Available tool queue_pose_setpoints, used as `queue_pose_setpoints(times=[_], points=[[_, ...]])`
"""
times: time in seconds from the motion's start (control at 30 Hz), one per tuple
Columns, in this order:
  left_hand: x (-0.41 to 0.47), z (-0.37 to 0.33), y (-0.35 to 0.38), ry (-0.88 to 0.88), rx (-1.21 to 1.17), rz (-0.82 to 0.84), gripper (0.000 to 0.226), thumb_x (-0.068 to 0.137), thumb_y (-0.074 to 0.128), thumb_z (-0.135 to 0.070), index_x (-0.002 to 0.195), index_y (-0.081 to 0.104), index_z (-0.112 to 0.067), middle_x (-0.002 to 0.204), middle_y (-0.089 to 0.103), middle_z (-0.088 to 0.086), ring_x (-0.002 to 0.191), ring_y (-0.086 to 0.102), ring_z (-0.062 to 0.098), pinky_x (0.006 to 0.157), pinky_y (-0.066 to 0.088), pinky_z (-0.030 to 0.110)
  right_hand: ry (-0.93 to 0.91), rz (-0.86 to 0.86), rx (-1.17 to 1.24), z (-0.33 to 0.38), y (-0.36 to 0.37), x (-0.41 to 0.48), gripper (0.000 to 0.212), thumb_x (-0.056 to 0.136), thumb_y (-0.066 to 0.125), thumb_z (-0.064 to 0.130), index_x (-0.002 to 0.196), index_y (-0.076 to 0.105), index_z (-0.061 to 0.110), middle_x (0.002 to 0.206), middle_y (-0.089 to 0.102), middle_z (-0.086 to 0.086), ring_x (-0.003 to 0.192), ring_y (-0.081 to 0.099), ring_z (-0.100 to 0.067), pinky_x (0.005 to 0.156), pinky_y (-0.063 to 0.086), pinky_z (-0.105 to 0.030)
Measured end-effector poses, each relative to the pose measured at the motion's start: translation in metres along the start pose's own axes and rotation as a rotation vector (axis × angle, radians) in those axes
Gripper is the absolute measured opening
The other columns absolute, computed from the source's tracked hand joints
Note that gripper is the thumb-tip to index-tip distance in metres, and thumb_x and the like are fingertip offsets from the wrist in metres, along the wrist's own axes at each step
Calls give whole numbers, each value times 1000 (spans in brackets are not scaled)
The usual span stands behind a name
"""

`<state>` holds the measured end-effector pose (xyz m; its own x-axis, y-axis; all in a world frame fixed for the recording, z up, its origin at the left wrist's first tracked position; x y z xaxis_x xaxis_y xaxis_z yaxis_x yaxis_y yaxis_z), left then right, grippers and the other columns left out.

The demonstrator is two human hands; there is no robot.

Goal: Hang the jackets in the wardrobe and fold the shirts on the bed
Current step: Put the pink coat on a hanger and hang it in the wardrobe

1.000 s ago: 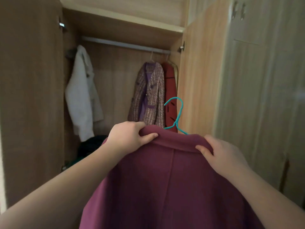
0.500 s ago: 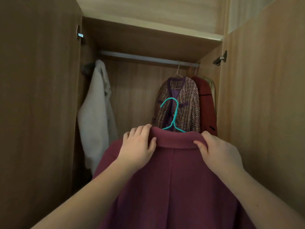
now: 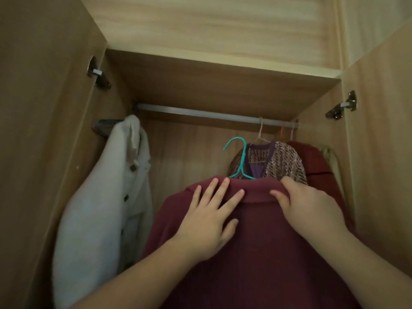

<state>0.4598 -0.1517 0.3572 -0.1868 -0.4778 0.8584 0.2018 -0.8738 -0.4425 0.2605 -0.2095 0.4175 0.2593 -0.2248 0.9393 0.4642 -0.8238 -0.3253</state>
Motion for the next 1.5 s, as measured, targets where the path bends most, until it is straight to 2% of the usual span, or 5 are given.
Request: queue_pose_setpoints(times=[0.4,0.9,1.13,1.4,1.5], points=[[174,67,80,-47,-103,-138,59,98,17,-60,152,-6,-50,166,-10,-5,152,-17,20,122,-1,55,98,-23,-44,-21,71,154,35,96,40,57,109,53,27,102,68,-5,95,65,-34,74,51,-40],[324,157,142,8,-374,-56,62,101,25,-58,155,0,-44,167,-11,0,153,-10,23,123,5,51,200,-74,-214,10,134,291,33,99,40,51,110,56,24,105,67,-5,94,64,-30,67,44,-36],[335,164,187,57,-462,-16,63,101,25,-58,156,-1,-43,167,-6,0,153,-5,23,123,7,50,190,-27,-335,10,171,305,39,99,40,51,129,52,28,107,68,-4,96,65,-28,75,48,-37],[303,158,209,84,-530,-103,62,101,25,-56,156,1,-44,167,-3,-3,153,-6,19,123,5,47,138,12,-515,16,180,287,39,99,36,56,112,54,24,100,67,-1,88,65,-26,71,55,-40],[281,147,188,110,-560,-204,61,100,26,-54,155,1,-45,167,0,-5,153,-6,15,124,4,44,46,-11,-583,23,170,264,44,98,35,52,129,48,23,121,62,0,106,61,-25,76,51,-38]])
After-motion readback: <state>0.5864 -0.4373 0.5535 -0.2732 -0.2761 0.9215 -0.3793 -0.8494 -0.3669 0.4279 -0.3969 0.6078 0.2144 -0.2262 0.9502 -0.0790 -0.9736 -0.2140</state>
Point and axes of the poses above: each hand's wrist, its own x-axis towards the middle knuckle, its own y-axis out of the palm, z = x × y, the point moved 6 cm from there along x, towards the middle knuckle
